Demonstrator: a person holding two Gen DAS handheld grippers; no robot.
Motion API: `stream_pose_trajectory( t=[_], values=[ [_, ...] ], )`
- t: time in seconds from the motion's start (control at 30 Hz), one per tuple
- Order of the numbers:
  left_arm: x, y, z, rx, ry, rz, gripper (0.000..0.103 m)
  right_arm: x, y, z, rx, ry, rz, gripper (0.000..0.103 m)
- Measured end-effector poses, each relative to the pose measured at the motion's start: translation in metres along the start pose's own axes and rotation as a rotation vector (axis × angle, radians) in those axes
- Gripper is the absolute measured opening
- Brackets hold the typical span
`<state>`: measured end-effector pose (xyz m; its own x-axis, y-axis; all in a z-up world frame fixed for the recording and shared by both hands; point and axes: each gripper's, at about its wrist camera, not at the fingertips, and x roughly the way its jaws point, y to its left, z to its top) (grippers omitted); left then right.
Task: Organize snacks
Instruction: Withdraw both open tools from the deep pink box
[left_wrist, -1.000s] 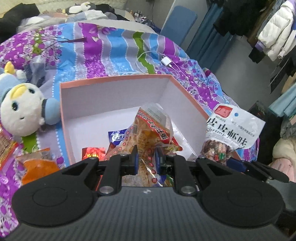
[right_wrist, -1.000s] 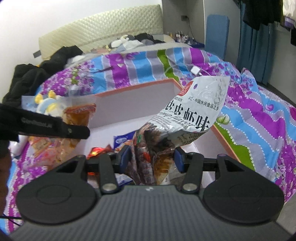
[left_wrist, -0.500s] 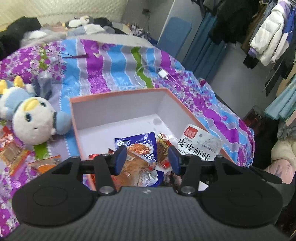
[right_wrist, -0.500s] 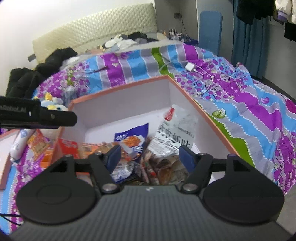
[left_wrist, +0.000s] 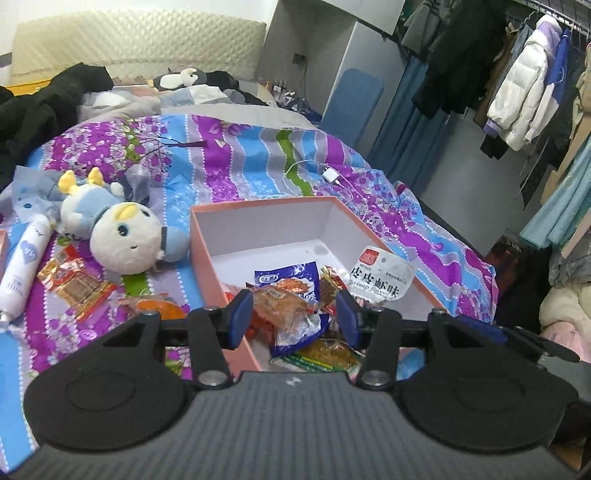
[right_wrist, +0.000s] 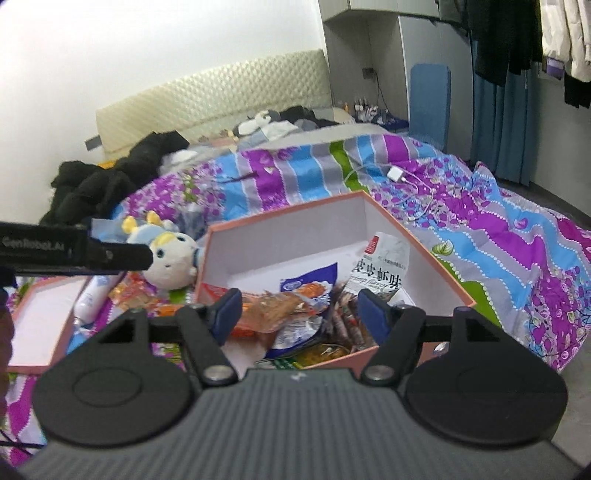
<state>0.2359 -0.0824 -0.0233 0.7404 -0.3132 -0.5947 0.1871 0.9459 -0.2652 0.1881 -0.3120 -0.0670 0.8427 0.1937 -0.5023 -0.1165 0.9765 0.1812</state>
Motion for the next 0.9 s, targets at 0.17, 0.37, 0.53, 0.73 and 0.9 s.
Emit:
stream_pose_trajectory(
  t=[0.17,0.37,0.53,0.73,0.9],
  values=[
    [-0.037,0.004,-0.020,0.001,-0.020,0.027,0.055,-0.025,0.014,-0.010,-0.003,-0.017,0.027,0.071],
    [-0.072,0.013,-0.044,-0.026,-0.030,0.059,0.055,-0.047,0.030,-0.022,-0.018,-0.030,0.069,0.071],
    [-0.098,0.018,-0.065,-0.036,-0.046,0.091,0.055,-0.061,0.043,-0.035,-0.030,-0.031,0.114,0.071],
    [-0.122,0.024,-0.090,-0.055,-0.043,0.128,0.056,-0.076,0.061,-0.055,-0.070,-0.012,0.170,0.071],
    [-0.129,0.043,-0.113,-0.091,-0.034,0.184,0.058,-0.078,0.074,-0.072,-0.128,0.024,0.202,0.071]
  ],
)
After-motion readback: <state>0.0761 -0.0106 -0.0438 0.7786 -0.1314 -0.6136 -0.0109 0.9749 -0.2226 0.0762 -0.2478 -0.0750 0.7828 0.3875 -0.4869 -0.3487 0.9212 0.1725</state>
